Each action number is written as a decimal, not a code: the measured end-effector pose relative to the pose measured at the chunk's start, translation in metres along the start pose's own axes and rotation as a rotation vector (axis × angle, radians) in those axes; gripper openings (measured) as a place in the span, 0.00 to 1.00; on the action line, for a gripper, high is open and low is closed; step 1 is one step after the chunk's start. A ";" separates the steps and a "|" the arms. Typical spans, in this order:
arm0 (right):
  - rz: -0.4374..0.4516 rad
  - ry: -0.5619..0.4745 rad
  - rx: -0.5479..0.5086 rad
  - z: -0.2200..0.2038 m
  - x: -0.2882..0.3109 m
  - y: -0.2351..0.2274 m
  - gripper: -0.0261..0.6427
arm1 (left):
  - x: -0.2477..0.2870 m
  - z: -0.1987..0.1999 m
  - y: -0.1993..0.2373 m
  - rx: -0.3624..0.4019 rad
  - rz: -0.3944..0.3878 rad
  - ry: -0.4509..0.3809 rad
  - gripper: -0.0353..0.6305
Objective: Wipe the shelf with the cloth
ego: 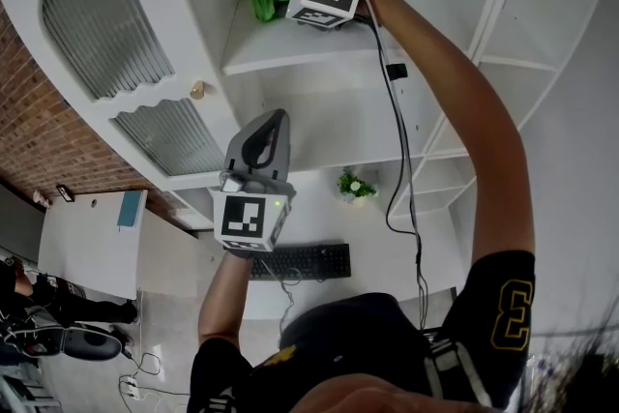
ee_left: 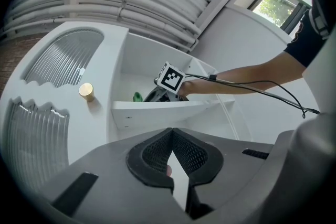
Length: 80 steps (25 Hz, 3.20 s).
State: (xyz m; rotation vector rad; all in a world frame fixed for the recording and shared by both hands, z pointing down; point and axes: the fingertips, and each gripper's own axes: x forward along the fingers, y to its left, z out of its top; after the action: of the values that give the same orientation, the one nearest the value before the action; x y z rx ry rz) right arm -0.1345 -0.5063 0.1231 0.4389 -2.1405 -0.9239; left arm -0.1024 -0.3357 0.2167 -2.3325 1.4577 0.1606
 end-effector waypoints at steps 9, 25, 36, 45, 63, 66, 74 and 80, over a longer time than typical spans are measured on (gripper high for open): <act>-0.016 0.090 0.019 -0.024 -0.012 0.000 0.10 | 0.002 0.000 -0.013 0.006 -0.036 -0.001 0.08; -0.079 0.199 0.144 -0.071 -0.046 -0.007 0.10 | 0.016 0.001 -0.037 -0.011 -0.119 -0.021 0.08; -0.163 0.327 0.222 -0.118 -0.073 -0.018 0.10 | 0.031 0.002 -0.055 -0.031 -0.188 -0.045 0.08; -0.222 0.427 0.290 -0.149 -0.096 -0.023 0.10 | 0.038 0.007 -0.064 -0.041 -0.250 -0.085 0.08; -0.379 0.651 0.391 -0.191 -0.114 -0.036 0.10 | 0.039 0.000 -0.051 -0.054 -0.232 -0.078 0.08; -0.404 0.687 0.399 -0.193 -0.121 -0.036 0.10 | 0.037 0.002 -0.051 -0.049 -0.227 -0.086 0.08; -0.412 0.704 0.376 -0.194 -0.123 -0.038 0.10 | 0.037 0.003 -0.054 -0.054 -0.222 -0.080 0.08; -0.416 0.684 0.325 -0.185 -0.118 -0.045 0.10 | 0.036 0.005 -0.054 -0.047 -0.211 -0.077 0.08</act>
State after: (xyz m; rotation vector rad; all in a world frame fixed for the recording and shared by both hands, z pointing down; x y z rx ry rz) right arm 0.0833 -0.5587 0.1157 1.2078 -1.5776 -0.5154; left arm -0.0377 -0.3430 0.2162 -2.4700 1.1751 0.2265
